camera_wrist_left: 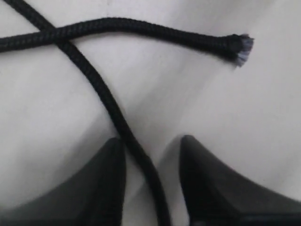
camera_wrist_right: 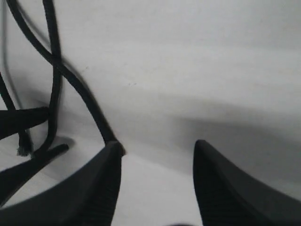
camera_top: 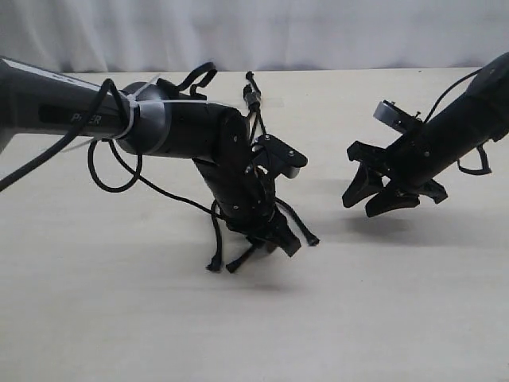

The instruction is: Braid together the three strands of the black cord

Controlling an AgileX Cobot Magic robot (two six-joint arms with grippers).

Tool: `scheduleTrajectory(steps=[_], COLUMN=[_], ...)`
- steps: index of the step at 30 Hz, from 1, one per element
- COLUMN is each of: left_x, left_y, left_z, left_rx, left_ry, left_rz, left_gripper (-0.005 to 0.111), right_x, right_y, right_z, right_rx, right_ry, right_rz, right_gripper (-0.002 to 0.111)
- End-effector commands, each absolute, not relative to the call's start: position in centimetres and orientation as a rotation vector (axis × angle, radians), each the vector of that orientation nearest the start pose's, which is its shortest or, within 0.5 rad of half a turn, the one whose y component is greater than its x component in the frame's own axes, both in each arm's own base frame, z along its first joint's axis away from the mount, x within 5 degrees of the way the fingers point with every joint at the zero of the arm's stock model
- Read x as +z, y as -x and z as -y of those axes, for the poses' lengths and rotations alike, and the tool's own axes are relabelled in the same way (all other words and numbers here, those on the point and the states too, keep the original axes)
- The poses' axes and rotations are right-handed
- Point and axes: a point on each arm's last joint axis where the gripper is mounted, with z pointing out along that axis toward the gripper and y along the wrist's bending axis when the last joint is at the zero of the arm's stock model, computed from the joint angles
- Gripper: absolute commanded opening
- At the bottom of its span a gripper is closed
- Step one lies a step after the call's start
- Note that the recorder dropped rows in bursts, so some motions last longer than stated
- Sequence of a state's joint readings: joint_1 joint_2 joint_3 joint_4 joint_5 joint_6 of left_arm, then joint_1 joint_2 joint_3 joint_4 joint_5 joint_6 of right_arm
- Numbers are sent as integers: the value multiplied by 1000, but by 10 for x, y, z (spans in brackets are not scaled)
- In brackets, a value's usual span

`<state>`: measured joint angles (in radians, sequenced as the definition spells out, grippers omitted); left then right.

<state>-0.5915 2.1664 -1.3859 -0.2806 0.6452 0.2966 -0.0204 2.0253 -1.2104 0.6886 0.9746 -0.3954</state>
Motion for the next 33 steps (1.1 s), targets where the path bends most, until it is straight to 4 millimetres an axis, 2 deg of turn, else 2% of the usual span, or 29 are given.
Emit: scheduleTrajectory(steps=[1, 3, 5, 8, 11, 14, 17, 21, 27, 30, 33], left_x=[104, 113, 132, 140, 140, 140, 141, 142, 139, 130, 111], left_y=[-339, -341, -347, -351, -355, -359, -364, -368, -374, -377, -376], left_z=[248, 251, 255, 251, 237, 217, 207, 200, 191, 190, 193], left_rx=[-325, -335, -316, -235, -103, -79, -78, -76, 86, 113, 80], left_ry=[-1005, -1035, -1105, -1177, -1242, -1151, -1108, -1081, -1100, -1040, -1026], left_rz=[-2803, -2826, -2841, -2837, -2859, -2975, -3004, -3009, -2953, -2927, -2962], left_gripper=[0, 0, 0, 0, 0, 0, 0, 0, 0, 0, 0], right_x=[136, 138, 140, 140, 140, 140, 140, 140, 140, 140, 140], right_y=[-362, -364, -365, -366, -366, -366, -366, -366, -366, -366, -366], right_z=[-43, -46, -48, -49, -49, -49, -49, -49, -49, -49, -49], right_rx=[908, 959, 990, 1002, 1002, 1003, 1003, 1003, 1003, 1003, 1003], right_ry=[-36, -30, -27, -39, -39, -27, -27, -27, -27, -27, -27], right_rz=[-2973, -2933, -2907, -2900, -2900, -2899, -2899, -2899, -2899, -2899, -2899], right_gripper=[46, 46, 46, 46, 46, 46, 46, 46, 46, 46, 46])
